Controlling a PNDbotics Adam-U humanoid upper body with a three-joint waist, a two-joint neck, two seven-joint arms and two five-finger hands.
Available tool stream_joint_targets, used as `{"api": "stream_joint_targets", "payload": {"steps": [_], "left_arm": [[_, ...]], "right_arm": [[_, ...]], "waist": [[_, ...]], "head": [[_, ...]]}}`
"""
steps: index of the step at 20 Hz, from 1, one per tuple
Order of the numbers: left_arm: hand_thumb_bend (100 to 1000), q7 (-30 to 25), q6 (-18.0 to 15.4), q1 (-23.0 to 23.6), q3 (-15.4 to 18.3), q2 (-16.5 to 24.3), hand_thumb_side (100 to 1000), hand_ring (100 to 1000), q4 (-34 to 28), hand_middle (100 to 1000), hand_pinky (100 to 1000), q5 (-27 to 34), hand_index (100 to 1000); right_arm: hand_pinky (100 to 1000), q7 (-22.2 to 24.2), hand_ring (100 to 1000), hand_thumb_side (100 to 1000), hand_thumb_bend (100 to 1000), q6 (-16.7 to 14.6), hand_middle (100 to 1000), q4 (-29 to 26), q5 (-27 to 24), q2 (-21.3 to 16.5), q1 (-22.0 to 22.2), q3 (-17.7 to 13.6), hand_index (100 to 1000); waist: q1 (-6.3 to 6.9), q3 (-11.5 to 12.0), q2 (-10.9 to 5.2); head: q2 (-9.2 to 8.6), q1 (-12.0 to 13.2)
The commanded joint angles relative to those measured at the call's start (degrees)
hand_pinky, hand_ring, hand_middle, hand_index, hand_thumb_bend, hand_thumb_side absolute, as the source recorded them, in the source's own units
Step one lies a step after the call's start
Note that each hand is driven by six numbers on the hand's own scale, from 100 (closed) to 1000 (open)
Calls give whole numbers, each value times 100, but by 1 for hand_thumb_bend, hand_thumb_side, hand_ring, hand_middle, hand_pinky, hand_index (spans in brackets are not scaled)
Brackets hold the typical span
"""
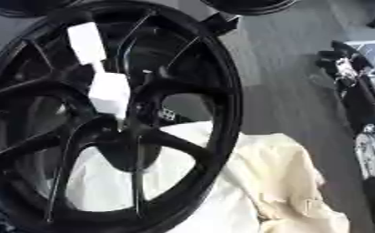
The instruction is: Pull the pin out of the wheel hub.
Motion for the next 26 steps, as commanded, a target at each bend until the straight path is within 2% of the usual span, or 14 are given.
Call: {"api": "stream_joint_targets", "payload": {"steps": [1,19,22,26], "left_arm": [[297,-7,-11,-7,8,45,771,714,-67,687,692,14,737],[297,-32,-4,-45,-13,65,769,716,-71,689,692,1,736],[298,-38,2,-32,-20,80,768,716,-66,690,692,-3,737],[298,-48,4,-12,-29,127,766,717,-58,690,692,-17,736]], "right_arm": [[1000,18,857,662,100,-23,794,-54,-22,-78,-32,-46,915],[1000,34,860,646,100,-39,796,-82,-53,-134,-52,-37,918],[1000,113,866,575,100,-149,803,-286,-94,-424,-120,47,922],[1000,252,872,476,100,-375,810,-669,-323,-1110,-343,244,924]], "waist": [[-12,8,-136],[-9,2,-176],[-32,-21,-201],[-80,-64,-272]], "head": [[-69,12],[-47,24],[-1,22],[53,18]]}}
